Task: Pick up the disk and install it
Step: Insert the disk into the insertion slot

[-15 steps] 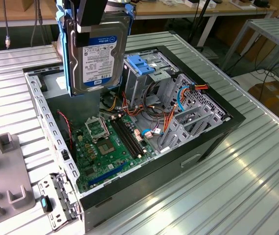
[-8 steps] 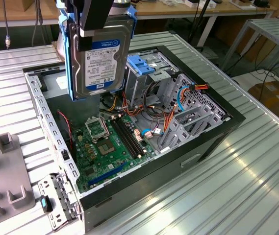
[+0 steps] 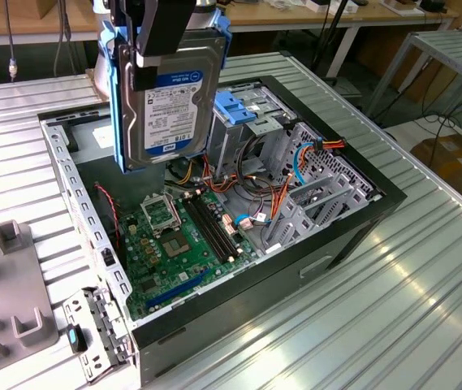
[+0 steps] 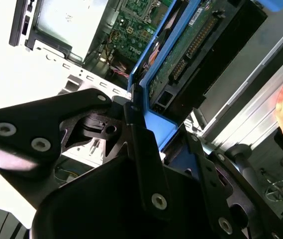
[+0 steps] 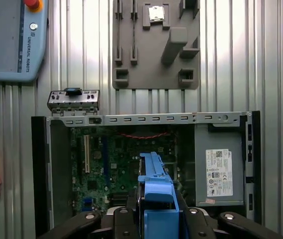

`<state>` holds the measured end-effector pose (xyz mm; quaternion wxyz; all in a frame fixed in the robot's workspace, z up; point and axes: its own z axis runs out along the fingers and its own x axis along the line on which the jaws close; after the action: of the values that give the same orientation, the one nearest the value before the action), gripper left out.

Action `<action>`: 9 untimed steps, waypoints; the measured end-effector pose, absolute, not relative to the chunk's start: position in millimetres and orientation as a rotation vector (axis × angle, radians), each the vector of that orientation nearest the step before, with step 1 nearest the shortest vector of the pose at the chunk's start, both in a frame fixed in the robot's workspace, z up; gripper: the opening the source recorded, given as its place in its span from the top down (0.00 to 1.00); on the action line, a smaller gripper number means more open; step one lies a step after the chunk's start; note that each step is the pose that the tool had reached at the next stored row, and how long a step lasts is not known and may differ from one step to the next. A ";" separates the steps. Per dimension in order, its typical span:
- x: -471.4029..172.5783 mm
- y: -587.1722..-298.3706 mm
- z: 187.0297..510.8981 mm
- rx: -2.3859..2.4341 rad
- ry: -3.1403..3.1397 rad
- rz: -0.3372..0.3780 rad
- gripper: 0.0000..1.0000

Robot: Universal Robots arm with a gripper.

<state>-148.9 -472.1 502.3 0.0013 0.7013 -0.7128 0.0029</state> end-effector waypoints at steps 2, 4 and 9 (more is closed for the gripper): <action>-148.9 -474.2 502.3 2.201 -2.237 0.009 0.63; -149.0 -476.7 502.2 2.201 -2.238 0.009 0.63; -148.9 -482.2 502.1 2.202 -2.238 0.009 0.63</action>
<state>-148.9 -482.2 502.1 0.0013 0.7013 -0.7128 0.0029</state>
